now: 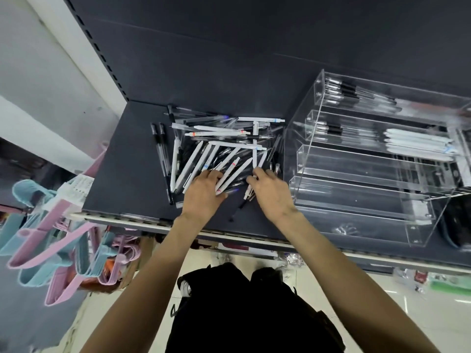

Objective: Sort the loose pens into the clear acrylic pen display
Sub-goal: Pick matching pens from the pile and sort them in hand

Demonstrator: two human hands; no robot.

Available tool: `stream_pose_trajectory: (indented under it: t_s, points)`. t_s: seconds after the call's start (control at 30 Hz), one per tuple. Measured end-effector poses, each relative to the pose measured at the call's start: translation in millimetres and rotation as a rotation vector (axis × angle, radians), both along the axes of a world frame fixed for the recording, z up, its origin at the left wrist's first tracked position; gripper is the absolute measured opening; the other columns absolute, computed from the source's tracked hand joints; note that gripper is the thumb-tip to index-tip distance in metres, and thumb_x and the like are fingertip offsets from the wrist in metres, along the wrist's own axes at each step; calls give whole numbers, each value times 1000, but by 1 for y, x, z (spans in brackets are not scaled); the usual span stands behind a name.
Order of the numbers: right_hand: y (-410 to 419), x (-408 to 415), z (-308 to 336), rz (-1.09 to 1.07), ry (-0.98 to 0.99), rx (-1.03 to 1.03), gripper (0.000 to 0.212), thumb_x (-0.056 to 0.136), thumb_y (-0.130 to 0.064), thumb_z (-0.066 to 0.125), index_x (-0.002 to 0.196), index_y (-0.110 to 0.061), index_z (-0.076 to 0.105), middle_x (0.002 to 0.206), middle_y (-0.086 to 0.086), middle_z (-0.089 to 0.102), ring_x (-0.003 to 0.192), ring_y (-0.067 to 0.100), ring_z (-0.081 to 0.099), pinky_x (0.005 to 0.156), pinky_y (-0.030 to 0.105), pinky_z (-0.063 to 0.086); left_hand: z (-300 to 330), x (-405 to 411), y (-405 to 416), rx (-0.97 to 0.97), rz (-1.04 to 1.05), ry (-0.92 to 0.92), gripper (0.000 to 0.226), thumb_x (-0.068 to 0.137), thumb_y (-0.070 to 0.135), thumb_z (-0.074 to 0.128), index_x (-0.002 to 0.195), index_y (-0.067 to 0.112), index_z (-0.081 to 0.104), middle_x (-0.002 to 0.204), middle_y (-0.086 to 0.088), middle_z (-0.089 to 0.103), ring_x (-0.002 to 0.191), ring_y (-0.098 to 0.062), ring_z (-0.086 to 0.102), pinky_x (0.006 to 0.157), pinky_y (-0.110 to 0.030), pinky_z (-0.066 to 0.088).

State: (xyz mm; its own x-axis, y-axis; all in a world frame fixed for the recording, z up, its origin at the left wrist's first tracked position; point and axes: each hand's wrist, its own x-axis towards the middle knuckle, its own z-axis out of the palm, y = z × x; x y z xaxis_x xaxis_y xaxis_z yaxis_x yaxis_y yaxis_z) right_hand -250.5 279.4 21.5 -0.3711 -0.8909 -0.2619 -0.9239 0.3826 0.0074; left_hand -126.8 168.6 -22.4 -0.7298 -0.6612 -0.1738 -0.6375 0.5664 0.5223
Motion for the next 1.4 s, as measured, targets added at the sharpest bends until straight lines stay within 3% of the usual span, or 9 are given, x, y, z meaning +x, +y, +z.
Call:
stream_pose_trajectory:
  t_s: [0.27, 0.47, 0.57, 0.7, 0.8, 0.9, 1.1, 1.23, 1.4]
  points:
    - [-8, -23, -4, 550, 106, 102, 40, 90, 5, 45, 127, -11, 47, 111, 6, 56, 97, 25, 56, 60, 32, 44, 9, -12, 2, -16, -19, -89, 45, 89, 35, 63, 123, 10, 49, 119, -9, 56, 100, -26, 61, 83, -34, 49]
    - [-12, -22, 1, 674, 141, 112, 27, 91, 2, 42, 108, -8, 61, 104, 6, 60, 99, 25, 56, 60, 30, 39, 12, -15, 8, 126, 0, -56, 31, 95, 24, 56, 119, 5, 55, 116, -14, 59, 102, -30, 59, 83, -35, 45]
    - [-7, -24, 4, 658, 187, 44, 19, 85, 0, 54, 94, -11, 65, 89, 2, 65, 88, 21, 60, 53, 28, 34, 15, -11, 11, 315, 71, -19, 26, 98, 21, 48, 116, 3, 56, 109, -15, 55, 89, -31, 60, 79, -38, 47]
    - [3, -31, 10, 603, 116, -202, 23, 64, 6, 71, 81, -10, 67, 70, 3, 62, 71, 21, 58, 43, 24, 37, 29, -3, 22, 711, 329, 145, 17, 100, 17, 41, 108, 6, 52, 88, -7, 57, 66, -14, 55, 69, -29, 50]
    - [12, -35, 26, 563, 114, -411, 30, 68, 7, 52, 82, -13, 68, 74, 0, 64, 69, 18, 58, 42, 25, 46, 47, 2, 35, 948, 457, 316, 17, 100, 15, 40, 108, 5, 51, 97, -9, 68, 63, -16, 63, 63, -21, 51]
    - [14, -31, 41, 586, 134, -523, 37, 77, 4, 37, 86, -14, 68, 87, -1, 67, 77, 18, 60, 51, 25, 50, 70, 4, 50, 1146, 449, 475, 19, 103, 18, 36, 112, 8, 50, 98, -10, 73, 64, -20, 69, 61, -27, 56]
    - [12, -25, 40, 573, 67, -775, 34, 79, 7, 50, 98, -12, 71, 101, 0, 69, 86, 18, 63, 56, 26, 55, 91, 7, 68, 993, 457, 668, 22, 104, 25, 35, 103, 13, 52, 71, 1, 56, 43, -7, 35, 40, -17, 26]
    - [15, -14, 33, 440, -196, -920, 40, 76, 13, 65, 110, -7, 69, 107, 4, 69, 94, 20, 65, 72, 34, 58, 91, 7, 73, 891, 541, 806, 22, 102, 27, 38, 100, 17, 57, 60, 13, 46, 48, -4, 33, 42, -15, 23]
    - [21, 8, 14, 337, -309, -945, 27, 73, 11, 70, 96, -4, 73, 97, 7, 72, 87, 21, 68, 79, 32, 57, 79, -5, 73, 894, 575, 845, 24, 101, 29, 41, 103, 16, 61, 62, 2, 39, 51, -6, 34, 43, -17, 24]
